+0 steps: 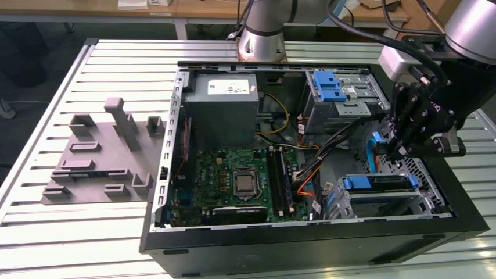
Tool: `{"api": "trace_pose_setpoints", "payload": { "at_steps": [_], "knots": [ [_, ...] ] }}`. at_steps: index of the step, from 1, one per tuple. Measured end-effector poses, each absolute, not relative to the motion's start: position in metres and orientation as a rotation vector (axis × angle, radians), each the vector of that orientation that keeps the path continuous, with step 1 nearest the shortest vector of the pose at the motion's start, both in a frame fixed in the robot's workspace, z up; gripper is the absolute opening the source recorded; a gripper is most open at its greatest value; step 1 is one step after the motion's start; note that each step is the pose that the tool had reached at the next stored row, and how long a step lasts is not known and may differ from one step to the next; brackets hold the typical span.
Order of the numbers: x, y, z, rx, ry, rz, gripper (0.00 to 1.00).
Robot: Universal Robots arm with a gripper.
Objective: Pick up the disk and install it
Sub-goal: 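Insert the first disk wire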
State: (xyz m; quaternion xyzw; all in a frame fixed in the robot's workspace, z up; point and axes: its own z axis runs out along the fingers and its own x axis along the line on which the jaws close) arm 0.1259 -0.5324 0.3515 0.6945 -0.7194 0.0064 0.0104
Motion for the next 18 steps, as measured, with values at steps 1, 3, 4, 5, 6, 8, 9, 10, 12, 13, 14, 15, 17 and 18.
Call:
{"api": "trace_pose_setpoints", "payload": {
  "at_steps": [1,3,4,5,6,8,9,10,12,13,14,15,17,18],
  "knots": [
    [0.126,-0.532,0.351,2.168,-2.245,0.020,0.16],
    [0.126,-0.532,0.351,2.168,-2.245,0.020,0.16],
    [0.126,-0.532,0.351,2.168,-2.245,0.020,0.16],
    [0.126,-0.532,0.351,2.168,-2.245,0.020,0.16],
    [0.126,-0.532,0.351,2.168,-2.245,0.020,0.16],
    [0.126,-0.534,0.351,2.168,-2.245,0.020,0.16],
    [0.126,-0.534,0.351,2.168,-2.245,0.020,0.16],
    [0.126,-0.535,0.351,2.167,-2.245,0.020,0.16],
    [0.126,-0.538,0.351,2.167,-2.245,0.021,0.16],
    [0.126,-0.539,0.351,2.167,-2.245,0.021,0.16],
    [0.126,-0.540,0.351,2.167,-2.245,0.020,0.16],
    [0.126,-0.542,0.350,2.167,-2.245,0.020,0.16],
    [0.126,-0.544,0.350,2.167,-2.245,0.021,0.16],
    [0.126,-0.545,0.350,2.167,-2.245,0.021,0.16]
  ]
}}
